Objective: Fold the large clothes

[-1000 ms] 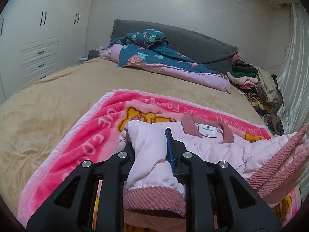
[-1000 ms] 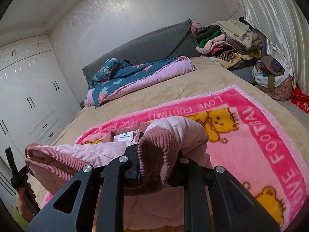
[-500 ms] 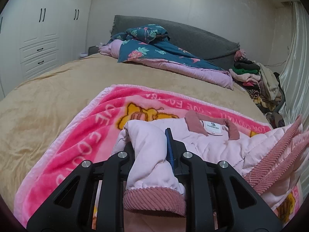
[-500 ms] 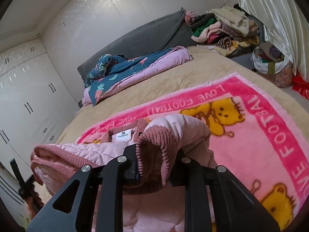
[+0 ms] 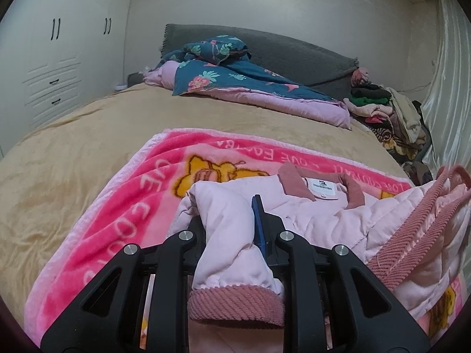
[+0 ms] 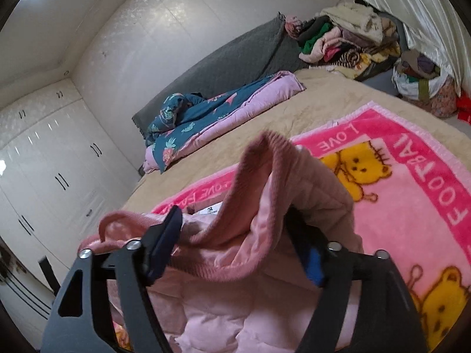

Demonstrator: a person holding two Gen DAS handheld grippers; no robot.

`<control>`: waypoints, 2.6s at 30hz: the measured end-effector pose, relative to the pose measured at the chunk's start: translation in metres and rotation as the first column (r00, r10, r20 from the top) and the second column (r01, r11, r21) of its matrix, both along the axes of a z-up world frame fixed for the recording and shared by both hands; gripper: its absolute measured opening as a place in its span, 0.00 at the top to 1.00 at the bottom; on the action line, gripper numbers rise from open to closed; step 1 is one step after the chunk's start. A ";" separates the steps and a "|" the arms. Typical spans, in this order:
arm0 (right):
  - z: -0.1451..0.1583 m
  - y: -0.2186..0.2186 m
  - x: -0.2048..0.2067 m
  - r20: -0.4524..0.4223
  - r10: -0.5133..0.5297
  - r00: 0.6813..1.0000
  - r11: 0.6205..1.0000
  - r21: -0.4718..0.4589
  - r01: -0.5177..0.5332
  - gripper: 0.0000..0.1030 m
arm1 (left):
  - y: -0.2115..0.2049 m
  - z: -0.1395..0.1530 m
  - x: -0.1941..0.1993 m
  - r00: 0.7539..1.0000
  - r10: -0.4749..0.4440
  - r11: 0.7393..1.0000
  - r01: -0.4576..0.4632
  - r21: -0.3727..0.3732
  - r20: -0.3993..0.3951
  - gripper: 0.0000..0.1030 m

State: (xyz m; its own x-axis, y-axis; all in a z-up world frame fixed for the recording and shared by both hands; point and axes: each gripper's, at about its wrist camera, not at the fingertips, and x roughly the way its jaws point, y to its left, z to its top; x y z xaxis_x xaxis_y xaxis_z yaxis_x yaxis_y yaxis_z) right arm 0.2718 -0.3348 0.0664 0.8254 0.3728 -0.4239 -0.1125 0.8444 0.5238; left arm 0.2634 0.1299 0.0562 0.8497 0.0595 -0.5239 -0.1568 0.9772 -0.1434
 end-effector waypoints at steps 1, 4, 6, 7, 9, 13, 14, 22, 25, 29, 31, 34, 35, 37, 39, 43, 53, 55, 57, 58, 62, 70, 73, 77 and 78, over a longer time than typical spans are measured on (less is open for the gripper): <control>-0.001 0.002 -0.005 0.012 -0.001 1.000 1.000 -0.014 0.001 0.23 | 0.000 -0.001 0.000 1.000 -0.003 1.000 0.003 0.001 -0.001 0.86; -0.004 0.006 -0.019 0.044 0.002 0.999 0.999 -0.049 0.000 0.17 | -0.001 -0.002 0.003 1.000 -0.010 1.000 0.010 -0.004 -0.005 0.86; -0.009 0.011 -0.027 0.065 0.020 0.998 0.997 -0.075 -0.015 0.16 | -0.002 -0.003 0.002 1.000 -0.012 1.000 0.012 -0.004 -0.006 0.86; -0.011 0.012 -0.028 0.068 0.024 0.997 0.996 -0.085 -0.018 0.16 | -0.004 -0.004 0.003 1.000 -0.015 1.000 0.015 -0.001 -0.007 0.86; -0.018 0.017 -0.034 0.069 0.027 0.997 0.993 -0.117 -0.018 0.15 | -0.007 -0.004 0.003 1.000 -0.020 1.000 0.020 0.004 -0.007 0.85; -0.031 0.023 -0.043 0.066 0.016 0.998 0.990 -0.139 -0.007 0.13 | -0.011 -0.005 0.003 0.999 -0.038 0.999 0.038 0.010 -0.011 0.83; -0.034 0.024 -0.045 0.063 0.009 0.998 0.990 -0.142 0.000 0.12 | -0.013 -0.006 0.004 0.999 -0.043 0.999 0.043 0.013 -0.012 0.83; -0.025 0.006 -0.057 0.156 -0.058 0.986 0.996 -0.064 0.068 0.04 | -0.014 -0.009 0.004 0.999 -0.048 0.999 0.048 0.009 -0.021 0.81; -0.018 0.008 -0.069 0.187 -0.042 0.982 0.997 -0.060 0.054 0.04 | -0.010 -0.011 0.005 0.999 -0.041 0.999 0.041 -0.007 -0.030 0.79; -0.021 0.027 -0.087 0.176 0.029 0.984 0.982 -0.189 0.005 0.04 | -0.014 -0.010 0.003 0.998 -0.053 0.999 0.052 -0.010 -0.035 0.71; -0.031 0.037 -0.091 0.145 0.042 0.989 0.962 -0.273 -0.001 0.04 | -0.017 -0.007 0.001 0.997 -0.077 0.997 0.077 -0.020 -0.028 0.50; -0.050 0.044 -0.093 0.078 0.052 0.996 0.939 -0.343 -0.022 0.04 | -0.023 -0.003 -0.004 0.995 -0.100 0.995 0.100 -0.018 -0.016 0.35; -0.056 0.044 -0.093 0.059 0.052 0.997 0.939 -0.344 -0.028 0.04 | -0.025 -0.001 -0.007 0.994 -0.104 0.994 0.104 -0.010 -0.012 0.32; -0.064 0.042 -0.094 0.031 0.044 0.999 0.940 -0.339 -0.031 0.04 | -0.029 0.002 -0.011 0.994 -0.106 0.994 0.106 0.006 -0.001 0.20; -0.069 0.039 -0.096 0.016 0.032 0.999 0.939 -0.344 -0.024 0.04 | -0.031 0.008 -0.017 0.996 -0.091 0.995 0.091 0.038 0.020 0.14; -0.073 0.031 -0.103 0.005 -0.004 1.000 0.933 -0.359 0.005 0.04 | -0.028 0.016 -0.027 0.995 -0.092 0.995 0.090 0.044 0.032 0.11; -0.089 0.006 -0.113 -0.043 -0.068 0.997 0.923 -0.382 0.047 0.04 | -0.004 -0.008 -0.036 0.997 -0.043 0.996 0.047 0.080 -0.060 0.10; -0.093 0.005 -0.112 -0.054 -0.068 0.996 0.920 -0.389 0.042 0.04 | 0.000 -0.016 -0.037 0.996 -0.040 0.995 0.047 0.085 -0.082 0.10; -0.098 0.003 -0.111 -0.068 -0.068 0.995 0.919 -0.393 0.036 0.04 | 0.003 -0.024 -0.040 0.994 -0.048 0.995 0.056 0.077 -0.101 0.10; -0.101 0.002 -0.109 -0.076 -0.067 0.995 0.918 -0.395 0.031 0.04 | 0.005 -0.030 -0.042 0.992 -0.058 0.995 0.066 0.070 -0.115 0.10; -0.110 0.002 -0.106 -0.101 -0.044 0.994 0.912 -0.410 -0.001 0.04 | 0.010 -0.049 -0.045 0.985 -0.058 0.994 0.072 0.086 -0.161 0.10; -0.127 0.005 -0.099 -0.114 0.010 0.993 0.890 -0.453 -0.061 0.04 | 0.022 -0.070 -0.042 0.974 -0.105 0.994 0.110 0.017 -0.199 0.10; -0.131 0.006 -0.092 -0.117 0.020 0.993 0.885 -0.460 -0.072 0.04 | 0.014 -0.079 -0.039 0.962 -0.150 0.987 0.160 0.028 -0.226 0.10; -0.126 0.010 -0.087 -0.087 0.033 0.996 0.867 -0.492 -0.072 0.04 | 0.010 -0.085 -0.037 0.959 -0.156 0.985 0.170 0.040 -0.238 0.10; -0.125 0.011 -0.085 -0.081 0.036 0.996 0.865 -0.497 -0.072 0.04 | 0.011 -0.087 -0.036 0.958 -0.157 0.985 0.169 0.032 -0.242 0.10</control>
